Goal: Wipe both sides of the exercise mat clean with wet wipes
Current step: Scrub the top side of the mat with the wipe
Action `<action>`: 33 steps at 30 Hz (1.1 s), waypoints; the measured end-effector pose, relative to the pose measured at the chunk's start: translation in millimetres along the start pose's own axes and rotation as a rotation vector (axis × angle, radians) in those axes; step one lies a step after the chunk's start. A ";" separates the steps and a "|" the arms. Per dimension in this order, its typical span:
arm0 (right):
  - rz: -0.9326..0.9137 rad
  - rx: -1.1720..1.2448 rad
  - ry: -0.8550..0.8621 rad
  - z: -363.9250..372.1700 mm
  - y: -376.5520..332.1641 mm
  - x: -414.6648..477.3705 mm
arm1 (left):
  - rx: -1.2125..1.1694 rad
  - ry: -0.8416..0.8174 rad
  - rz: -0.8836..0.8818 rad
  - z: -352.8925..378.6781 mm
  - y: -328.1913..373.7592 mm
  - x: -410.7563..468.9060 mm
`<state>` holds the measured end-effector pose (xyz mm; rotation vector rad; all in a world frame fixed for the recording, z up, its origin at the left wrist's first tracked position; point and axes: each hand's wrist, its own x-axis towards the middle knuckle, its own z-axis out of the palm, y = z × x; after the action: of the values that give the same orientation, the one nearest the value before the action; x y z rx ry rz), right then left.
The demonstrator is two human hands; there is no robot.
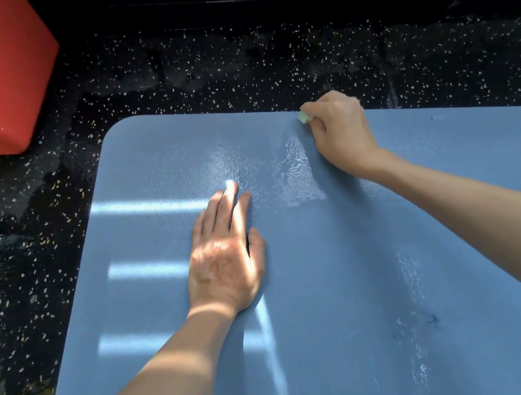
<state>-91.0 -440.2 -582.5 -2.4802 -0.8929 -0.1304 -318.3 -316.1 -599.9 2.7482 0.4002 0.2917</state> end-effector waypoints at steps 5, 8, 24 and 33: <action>-0.051 -0.023 -0.041 -14.8 12.6 13.9 | 0.006 0.011 0.007 0.5 -1.0 0.7; -0.033 -0.055 -0.035 -13.3 10.1 2.2 | -0.001 0.018 0.008 0.1 0.1 0.2; 0.004 -0.090 -0.016 -20.2 18.5 6.4 | -0.001 0.010 0.013 -0.4 -0.7 0.2; -0.055 -0.014 -0.033 -22.5 -1.0 -49.5 | -0.011 0.040 0.033 1.4 -1.9 0.1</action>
<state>-128.5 -478.7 -574.9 -2.4778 -0.9778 -0.1146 -318.3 -314.8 -601.9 2.7445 0.3635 0.3565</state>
